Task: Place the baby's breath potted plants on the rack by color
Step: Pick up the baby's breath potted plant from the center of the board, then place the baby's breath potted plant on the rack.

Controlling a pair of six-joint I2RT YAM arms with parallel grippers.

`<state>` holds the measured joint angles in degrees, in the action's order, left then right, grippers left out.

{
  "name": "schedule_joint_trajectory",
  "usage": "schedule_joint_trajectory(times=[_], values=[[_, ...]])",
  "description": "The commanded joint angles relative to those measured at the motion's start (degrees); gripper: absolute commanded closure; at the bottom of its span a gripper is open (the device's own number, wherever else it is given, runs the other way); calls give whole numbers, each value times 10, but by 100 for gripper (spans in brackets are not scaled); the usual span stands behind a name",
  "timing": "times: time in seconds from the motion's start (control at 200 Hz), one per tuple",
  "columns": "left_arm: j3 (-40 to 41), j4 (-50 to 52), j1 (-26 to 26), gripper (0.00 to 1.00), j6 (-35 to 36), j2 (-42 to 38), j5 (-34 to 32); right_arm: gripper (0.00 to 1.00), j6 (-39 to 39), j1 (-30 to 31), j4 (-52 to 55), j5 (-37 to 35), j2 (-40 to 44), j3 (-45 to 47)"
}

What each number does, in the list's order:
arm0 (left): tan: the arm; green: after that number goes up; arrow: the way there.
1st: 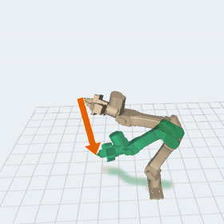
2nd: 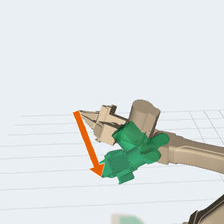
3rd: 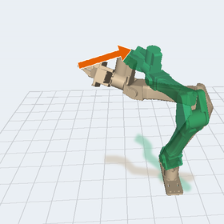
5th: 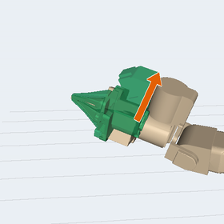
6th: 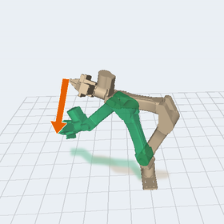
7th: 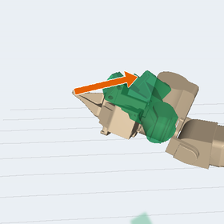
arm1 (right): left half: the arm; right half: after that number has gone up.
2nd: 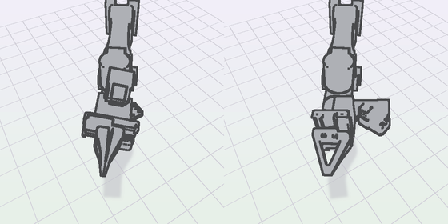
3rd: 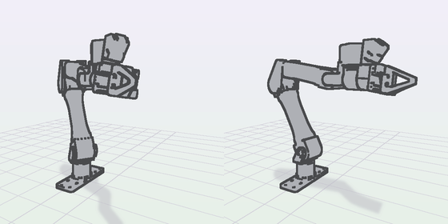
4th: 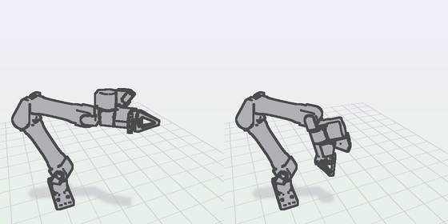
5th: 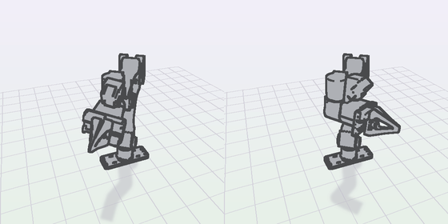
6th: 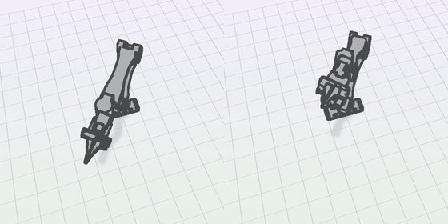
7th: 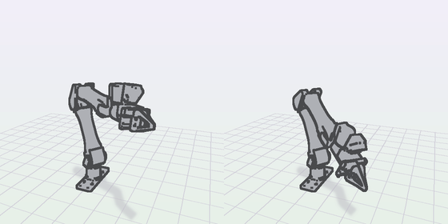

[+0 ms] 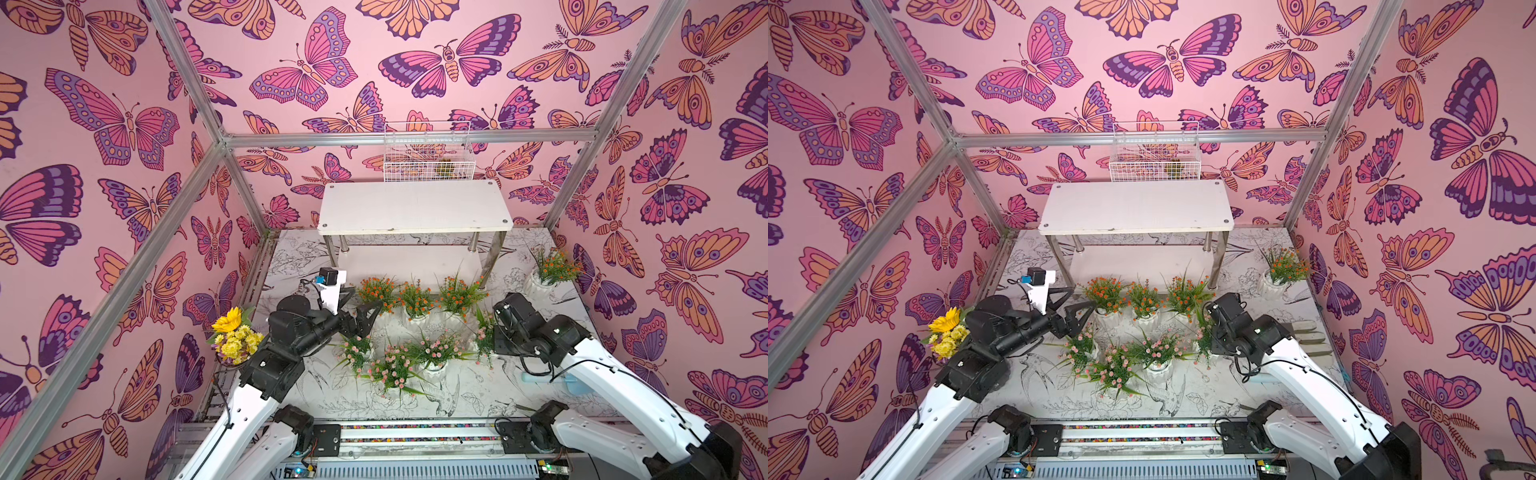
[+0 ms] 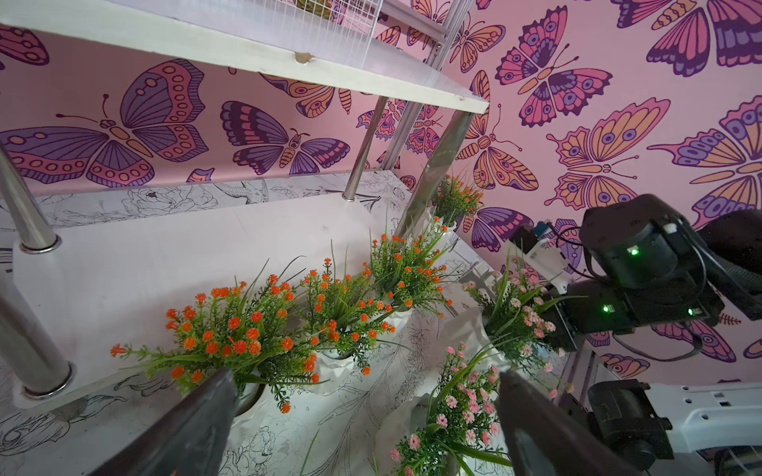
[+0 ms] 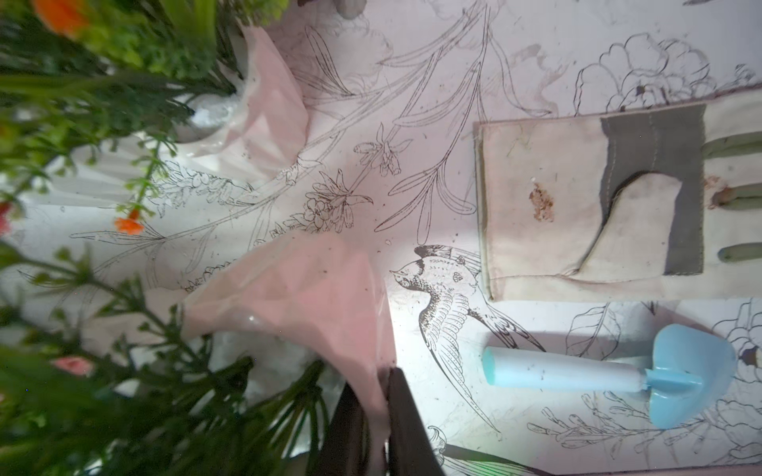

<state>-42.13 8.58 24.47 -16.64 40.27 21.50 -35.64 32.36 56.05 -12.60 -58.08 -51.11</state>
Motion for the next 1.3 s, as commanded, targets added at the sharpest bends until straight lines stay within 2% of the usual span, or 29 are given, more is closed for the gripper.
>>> schedule_joint_trajectory(times=[0.0, 0.33, 0.451, 0.606, 0.691, 0.946, 1.297], values=[[4, -19, 5, 1, 20, 2, 19, 100, 27, 0, 28, -18, -11, -50], [2, -37, 24, 1, 38, 30, 42, 100, 110, -11, 105, -11, -77, -249], [1, -51, 51, 1, 62, 44, 55, 100, 132, -13, 126, 7, -102, -313], [3, -77, 102, 1, 105, 67, 21, 100, 148, -12, 131, 53, -132, -367], [6, -95, 134, 1, 124, 81, -26, 100, 153, -13, 123, 79, -142, -381], [-15, -129, 219, 1, 187, 139, -87, 100, 163, -12, 93, 160, -170, -404], [-72, -175, 298, 1, 233, 235, -157, 100, 165, 2, 77, 197, -194, -412]])
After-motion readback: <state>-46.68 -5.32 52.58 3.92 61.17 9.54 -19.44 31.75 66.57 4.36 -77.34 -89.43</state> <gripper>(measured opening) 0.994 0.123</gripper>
